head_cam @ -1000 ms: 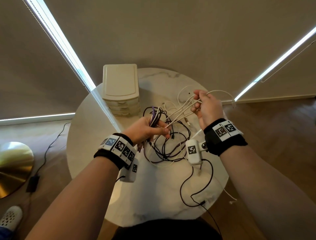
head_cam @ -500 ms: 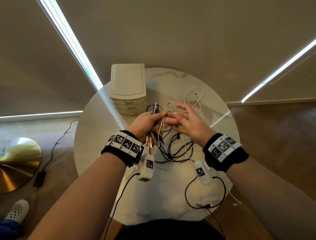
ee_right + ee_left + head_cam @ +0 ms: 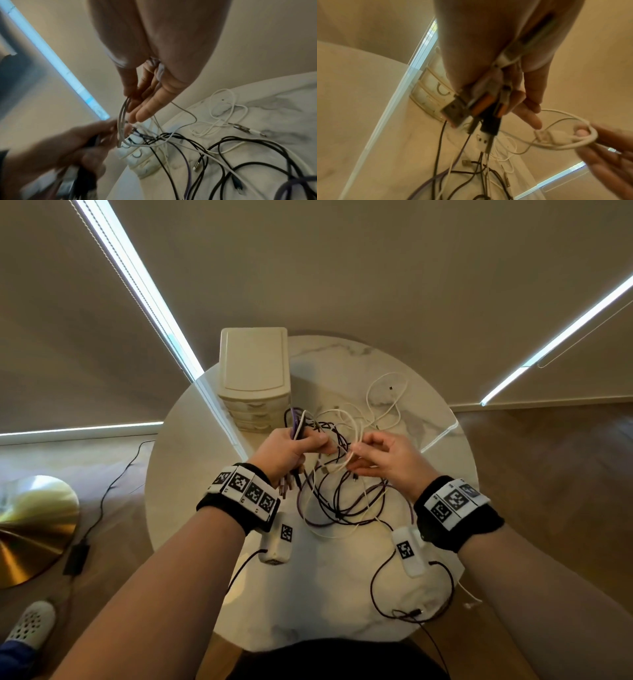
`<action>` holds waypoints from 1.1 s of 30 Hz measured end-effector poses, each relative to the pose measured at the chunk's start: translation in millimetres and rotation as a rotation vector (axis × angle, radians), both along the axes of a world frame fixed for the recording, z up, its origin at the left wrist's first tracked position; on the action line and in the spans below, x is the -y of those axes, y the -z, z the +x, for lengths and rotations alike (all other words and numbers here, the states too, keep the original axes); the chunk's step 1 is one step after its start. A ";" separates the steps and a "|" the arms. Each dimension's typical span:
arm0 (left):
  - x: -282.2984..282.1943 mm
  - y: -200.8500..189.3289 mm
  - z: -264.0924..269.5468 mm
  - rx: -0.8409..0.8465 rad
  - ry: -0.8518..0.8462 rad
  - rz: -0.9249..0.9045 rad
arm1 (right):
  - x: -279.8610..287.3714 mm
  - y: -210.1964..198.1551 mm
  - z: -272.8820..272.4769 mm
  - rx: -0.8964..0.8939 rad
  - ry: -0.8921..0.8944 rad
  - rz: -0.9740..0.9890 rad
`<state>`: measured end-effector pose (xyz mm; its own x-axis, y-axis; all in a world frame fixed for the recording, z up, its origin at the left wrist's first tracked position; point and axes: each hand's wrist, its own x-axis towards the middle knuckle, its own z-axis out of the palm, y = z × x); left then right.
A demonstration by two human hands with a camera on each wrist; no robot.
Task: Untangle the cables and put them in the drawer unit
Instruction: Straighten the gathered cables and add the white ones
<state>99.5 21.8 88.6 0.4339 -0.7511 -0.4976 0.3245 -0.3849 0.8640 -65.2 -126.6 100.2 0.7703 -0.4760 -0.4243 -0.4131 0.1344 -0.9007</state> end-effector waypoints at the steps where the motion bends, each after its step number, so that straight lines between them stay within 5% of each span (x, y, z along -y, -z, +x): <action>1: -1.6 0.5 -0.1 0.016 -0.021 0.021 | 4.6 -0.7 -3.1 0.021 0.060 0.015; 6: -4.8 8.8 1.1 0.045 -0.012 0.005 | 21.5 -5.4 -9.9 0.111 0.243 0.106; 10: 6.7 -0.7 -16.6 0.072 0.099 -0.076 | 17.9 -11.5 -2.7 0.153 0.252 0.164; 17: 17.0 -3.1 -26.9 0.218 0.007 -0.091 | 14.2 -6.8 10.1 0.084 0.219 0.131; 22: 8.8 2.4 -13.8 0.282 -0.100 0.012 | 36.4 -8.7 9.6 -0.103 0.093 -0.308; 25: -0.9 6.9 -2.6 0.288 -0.201 0.149 | 65.8 -26.8 9.0 -0.055 0.387 -0.444; 28: -9.8 13.8 0.6 0.299 -0.221 0.248 | 98.7 -36.4 13.3 0.098 0.662 -0.360; 33: -14.6 17.8 1.8 0.277 -0.117 0.268 | 126.2 -20.8 10.8 -0.088 0.732 -0.644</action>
<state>101.3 36.4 70.8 0.6540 -0.5481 -0.5214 0.1481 -0.5831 0.7988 -54.5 -252.8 121.0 0.1704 -0.9845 0.0425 -0.4931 -0.1225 -0.8613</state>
